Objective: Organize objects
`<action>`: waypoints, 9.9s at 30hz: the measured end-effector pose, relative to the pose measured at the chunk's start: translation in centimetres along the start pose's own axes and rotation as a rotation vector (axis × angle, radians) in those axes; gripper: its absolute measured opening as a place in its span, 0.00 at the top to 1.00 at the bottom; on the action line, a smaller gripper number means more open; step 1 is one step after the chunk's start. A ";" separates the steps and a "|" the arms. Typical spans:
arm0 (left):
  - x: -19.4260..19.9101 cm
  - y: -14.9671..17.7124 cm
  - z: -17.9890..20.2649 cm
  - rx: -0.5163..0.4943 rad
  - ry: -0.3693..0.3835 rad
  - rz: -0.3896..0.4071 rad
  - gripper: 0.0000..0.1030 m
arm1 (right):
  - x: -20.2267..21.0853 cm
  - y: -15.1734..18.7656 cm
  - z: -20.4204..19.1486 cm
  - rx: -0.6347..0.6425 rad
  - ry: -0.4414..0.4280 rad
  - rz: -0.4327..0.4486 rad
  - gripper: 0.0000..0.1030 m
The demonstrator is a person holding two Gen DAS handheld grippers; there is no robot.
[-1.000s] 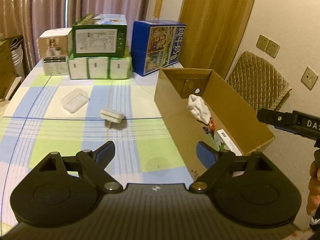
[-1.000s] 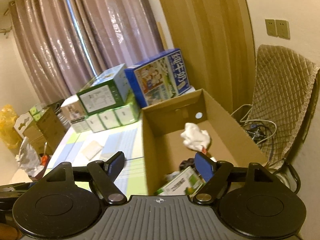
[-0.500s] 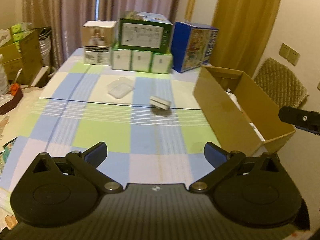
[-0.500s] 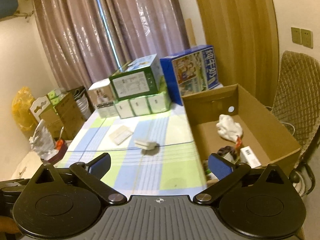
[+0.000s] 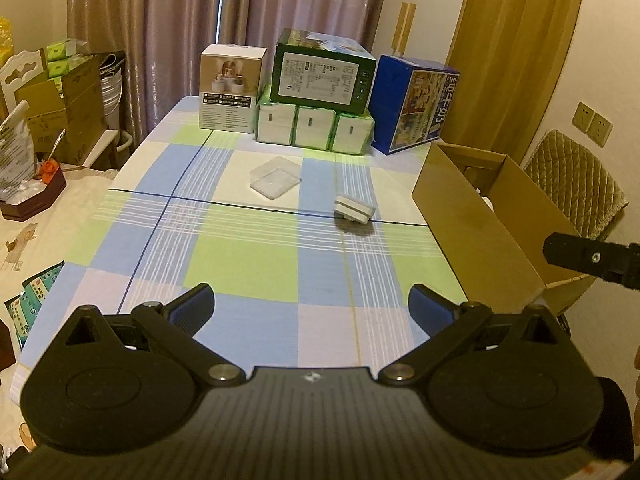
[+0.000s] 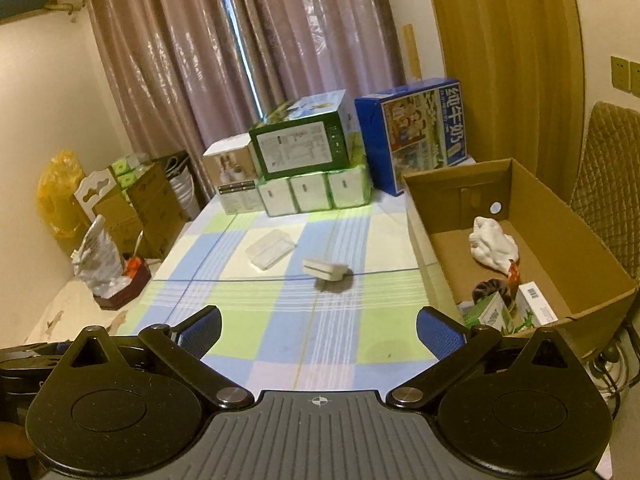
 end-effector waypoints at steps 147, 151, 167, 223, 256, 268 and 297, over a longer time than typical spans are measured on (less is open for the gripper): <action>-19.5 -6.9 0.3 -0.069 -0.051 -0.058 0.50 | -18.3 0.0 2.5 -0.025 0.104 -0.106 0.32; -15.0 -5.7 1.6 -0.047 -0.027 -0.045 0.50 | -13.3 -0.2 1.5 -0.021 0.093 -0.079 0.32; -2.8 0.5 6.5 -0.020 0.013 -0.022 0.50 | 1.2 2.2 2.9 -0.035 0.145 -0.011 0.32; -17.3 1.1 30.1 -0.304 0.229 -0.167 0.40 | -0.3 -0.3 25.0 -0.107 0.342 0.011 0.32; -10.8 1.4 19.4 -0.186 0.130 -0.084 0.01 | 1.3 0.7 22.2 -0.159 0.202 0.010 0.07; -5.5 3.7 19.0 -0.153 0.105 -0.076 0.01 | 6.7 3.4 19.0 -0.093 0.202 -0.062 0.02; 0.4 8.5 16.5 -0.143 0.056 -0.121 0.01 | 10.5 7.2 13.7 -0.033 0.165 -0.158 0.02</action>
Point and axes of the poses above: each gripper's, at about its wrist camera, not at the fingertips, and x roughly against the way its jaws point, z to its right, y to its underside, the point moved 2 cm from there along -x, roughly the way its jaws point, and after that the axes turned 15 degrees about x, right-handed, at the moved point
